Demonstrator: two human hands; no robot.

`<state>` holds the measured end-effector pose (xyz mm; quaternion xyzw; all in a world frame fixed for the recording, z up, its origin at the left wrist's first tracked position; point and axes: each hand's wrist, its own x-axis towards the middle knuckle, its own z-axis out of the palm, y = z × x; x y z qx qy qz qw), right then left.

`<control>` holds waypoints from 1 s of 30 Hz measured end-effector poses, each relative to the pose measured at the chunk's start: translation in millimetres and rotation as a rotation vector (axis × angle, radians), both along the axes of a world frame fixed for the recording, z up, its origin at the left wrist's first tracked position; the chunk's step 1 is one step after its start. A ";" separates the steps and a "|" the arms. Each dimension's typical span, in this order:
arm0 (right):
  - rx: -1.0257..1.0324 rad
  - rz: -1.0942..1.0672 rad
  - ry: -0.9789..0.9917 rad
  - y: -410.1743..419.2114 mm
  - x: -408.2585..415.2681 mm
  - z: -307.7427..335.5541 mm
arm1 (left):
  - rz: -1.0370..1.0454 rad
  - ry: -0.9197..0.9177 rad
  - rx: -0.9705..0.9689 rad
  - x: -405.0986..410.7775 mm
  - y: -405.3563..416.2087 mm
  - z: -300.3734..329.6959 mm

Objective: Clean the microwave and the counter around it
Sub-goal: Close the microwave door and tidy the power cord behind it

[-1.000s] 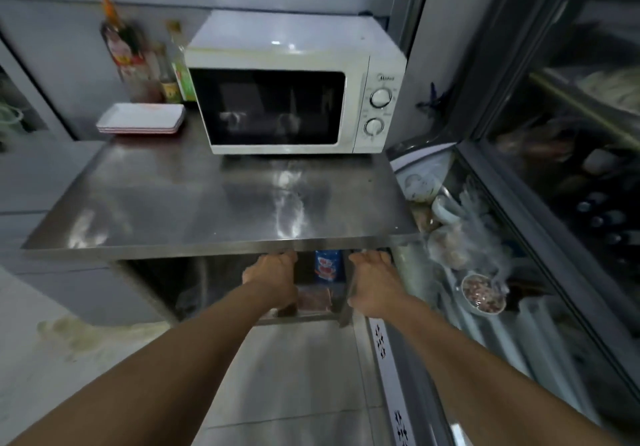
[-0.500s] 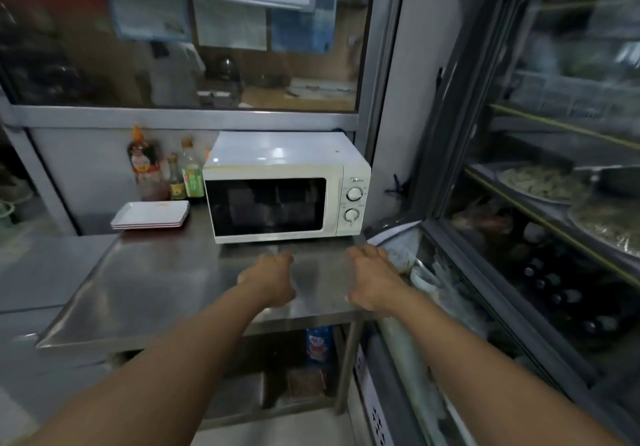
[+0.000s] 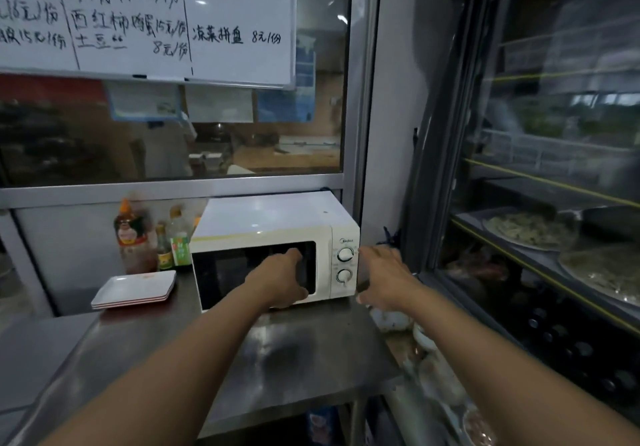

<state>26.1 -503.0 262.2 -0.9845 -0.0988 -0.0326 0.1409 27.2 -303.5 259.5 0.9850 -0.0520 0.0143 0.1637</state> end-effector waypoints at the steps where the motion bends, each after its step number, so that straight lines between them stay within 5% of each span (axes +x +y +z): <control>1: -0.006 -0.008 0.004 -4.5 9.0 3.1 | -0.010 -0.005 0.003 9.4 -4.1 4.3; 15: 0.025 -0.016 0.011 -85.5 169.7 30.4 | 0.014 -0.060 0.003 166.0 -82.6 38.4; 30: 0.100 -0.086 0.061 -81.3 315.0 -8.7 | 0.007 -0.064 0.028 311.5 -67.7 16.9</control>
